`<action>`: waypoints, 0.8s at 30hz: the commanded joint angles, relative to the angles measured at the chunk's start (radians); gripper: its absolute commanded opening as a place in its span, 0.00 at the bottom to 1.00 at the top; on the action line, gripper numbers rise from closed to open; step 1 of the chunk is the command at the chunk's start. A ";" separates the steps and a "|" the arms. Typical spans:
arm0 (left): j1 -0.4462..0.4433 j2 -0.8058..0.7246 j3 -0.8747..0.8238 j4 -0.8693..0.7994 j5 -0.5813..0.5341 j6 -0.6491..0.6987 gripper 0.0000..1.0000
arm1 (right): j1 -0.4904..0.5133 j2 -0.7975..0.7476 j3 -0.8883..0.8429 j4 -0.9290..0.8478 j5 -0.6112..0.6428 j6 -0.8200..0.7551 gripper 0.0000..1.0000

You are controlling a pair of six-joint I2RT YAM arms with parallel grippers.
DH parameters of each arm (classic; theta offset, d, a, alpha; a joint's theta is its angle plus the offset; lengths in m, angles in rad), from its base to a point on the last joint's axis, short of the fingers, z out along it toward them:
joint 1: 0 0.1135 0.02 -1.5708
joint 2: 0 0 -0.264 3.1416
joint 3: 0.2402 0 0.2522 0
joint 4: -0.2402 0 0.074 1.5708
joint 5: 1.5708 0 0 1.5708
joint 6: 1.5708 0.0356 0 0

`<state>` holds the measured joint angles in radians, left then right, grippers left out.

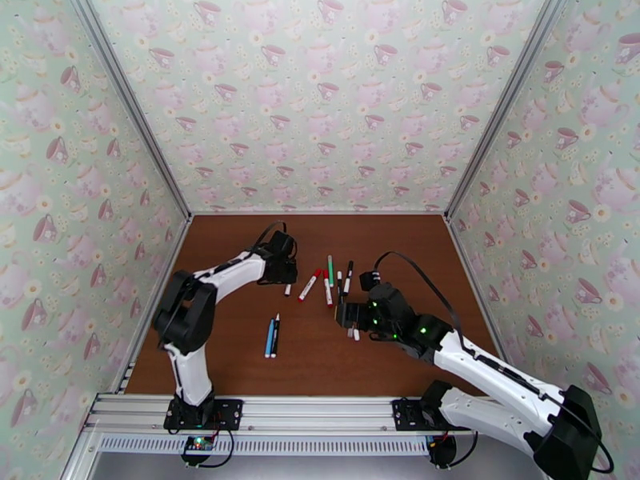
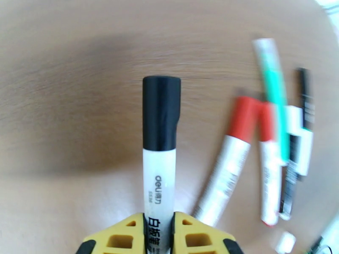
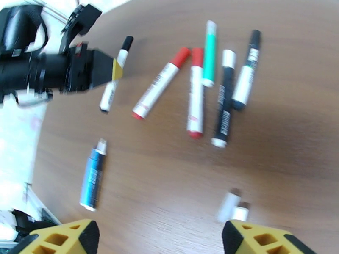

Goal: Open the pen caps

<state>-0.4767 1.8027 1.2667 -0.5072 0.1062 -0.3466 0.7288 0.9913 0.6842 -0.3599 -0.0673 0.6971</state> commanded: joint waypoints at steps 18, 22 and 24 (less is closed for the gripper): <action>-0.122 -0.276 -0.423 0.784 0.753 -0.314 0.16 | -0.339 0.031 -0.107 0.484 -0.550 0.194 0.74; -0.145 -0.280 -0.457 0.905 0.786 -0.401 0.16 | -0.347 0.042 -0.103 0.520 -0.566 0.212 0.74; -0.157 -0.277 -0.458 0.913 0.789 -0.413 0.16 | -0.348 0.055 -0.103 0.552 -0.583 0.229 0.73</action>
<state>-0.6216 1.5452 0.8200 0.2905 0.8341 -0.6842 0.3855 1.0313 0.5880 0.1230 -0.5983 0.8894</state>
